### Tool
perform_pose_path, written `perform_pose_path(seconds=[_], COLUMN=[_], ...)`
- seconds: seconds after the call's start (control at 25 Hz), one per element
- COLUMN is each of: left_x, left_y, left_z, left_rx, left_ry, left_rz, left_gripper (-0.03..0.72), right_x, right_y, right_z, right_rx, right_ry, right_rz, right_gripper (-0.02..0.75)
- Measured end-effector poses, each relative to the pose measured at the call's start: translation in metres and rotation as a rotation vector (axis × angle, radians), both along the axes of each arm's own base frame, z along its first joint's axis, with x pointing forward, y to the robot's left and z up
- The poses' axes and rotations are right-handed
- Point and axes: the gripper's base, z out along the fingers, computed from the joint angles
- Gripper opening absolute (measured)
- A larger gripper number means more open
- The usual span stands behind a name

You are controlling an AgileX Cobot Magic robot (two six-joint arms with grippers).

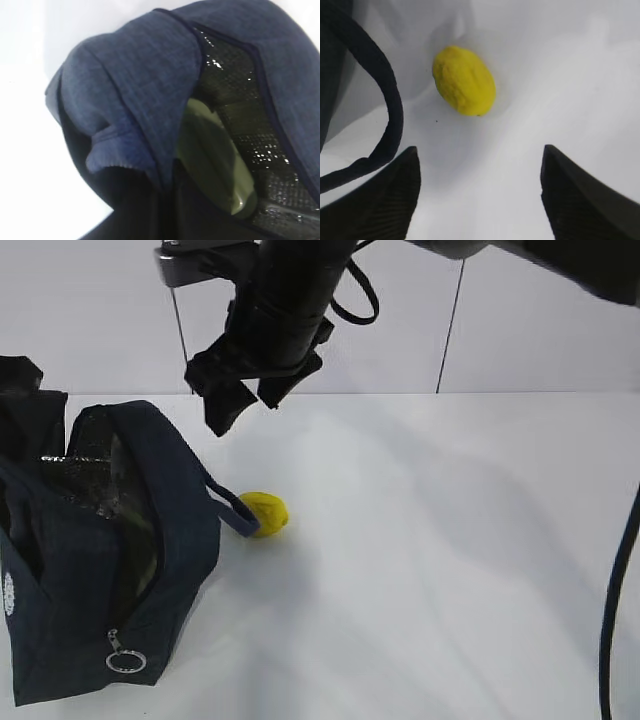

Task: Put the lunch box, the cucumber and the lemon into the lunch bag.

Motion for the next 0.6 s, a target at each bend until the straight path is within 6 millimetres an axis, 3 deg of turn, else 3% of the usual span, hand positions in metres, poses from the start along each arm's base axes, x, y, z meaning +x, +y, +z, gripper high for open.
perform_pose_path(seconds=[0.24, 0.6], left_x=[0.0, 0.0], left_y=[0.004, 0.007], left_z=[-0.001, -0.001], left_rx=[0.061, 0.099], left_ry=[0.001, -0.005], left_rz=[-0.015, -0.024], left_gripper=[-0.005, -0.005], right_x=[0.016, 0.025], right_y=[-0.028, -0.017], right_z=[-0.031, -0.091], right_rx=[-0.053, -0.043], right_ry=[0.082, 0.198], right_rz=[-0.069, 0.069], right_gripper=[0.565, 0.566])
